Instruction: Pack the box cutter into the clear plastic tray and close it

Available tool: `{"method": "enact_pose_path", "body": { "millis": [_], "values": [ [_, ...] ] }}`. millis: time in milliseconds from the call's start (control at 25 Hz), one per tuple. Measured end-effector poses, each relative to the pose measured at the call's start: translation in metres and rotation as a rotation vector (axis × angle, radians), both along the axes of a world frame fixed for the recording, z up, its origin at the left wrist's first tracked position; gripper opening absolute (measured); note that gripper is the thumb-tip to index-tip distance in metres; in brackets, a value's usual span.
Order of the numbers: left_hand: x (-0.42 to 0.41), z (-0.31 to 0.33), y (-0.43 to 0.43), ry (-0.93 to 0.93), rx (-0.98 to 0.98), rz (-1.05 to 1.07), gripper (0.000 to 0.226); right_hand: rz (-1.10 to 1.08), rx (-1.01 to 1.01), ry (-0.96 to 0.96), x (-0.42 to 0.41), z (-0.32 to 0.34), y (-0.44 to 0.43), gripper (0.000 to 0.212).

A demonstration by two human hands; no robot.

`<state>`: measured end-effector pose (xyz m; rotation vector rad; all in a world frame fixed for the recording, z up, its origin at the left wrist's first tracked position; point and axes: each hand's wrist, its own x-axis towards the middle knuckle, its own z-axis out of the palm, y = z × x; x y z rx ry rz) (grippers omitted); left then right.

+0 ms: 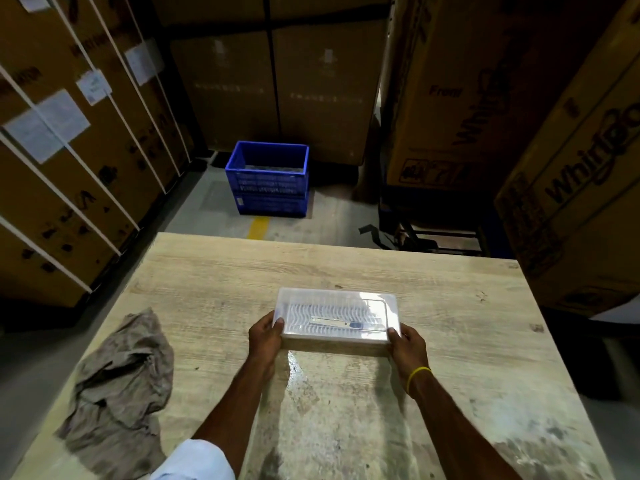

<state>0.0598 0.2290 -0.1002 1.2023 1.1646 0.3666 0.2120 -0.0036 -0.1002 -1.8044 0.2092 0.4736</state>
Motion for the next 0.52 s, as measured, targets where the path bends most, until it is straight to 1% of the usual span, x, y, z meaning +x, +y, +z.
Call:
{"method": "enact_pose_path", "body": {
  "millis": [200, 320, 440, 520],
  "values": [
    [0.002, 0.0, -0.003, 0.002, 0.005, 0.03, 0.035, 0.031, -0.058, -0.016, -0.003, -0.005, -0.001, 0.026],
    [0.0, 0.011, -0.006, 0.01, 0.027, -0.001, 0.037, 0.044, -0.081, 0.009, -0.004, -0.003, -0.002, 0.03],
    [0.0, 0.021, -0.002, 0.015, 0.036, -0.019, 0.044, -0.035, -0.059, 0.049, 0.0, 0.001, -0.006, 0.031],
    [-0.004, 0.033, -0.001, 0.027, 0.008, 0.022, 0.049, -0.094, -0.057, 0.022, -0.003, 0.006, -0.012, 0.034]
  ]
}}
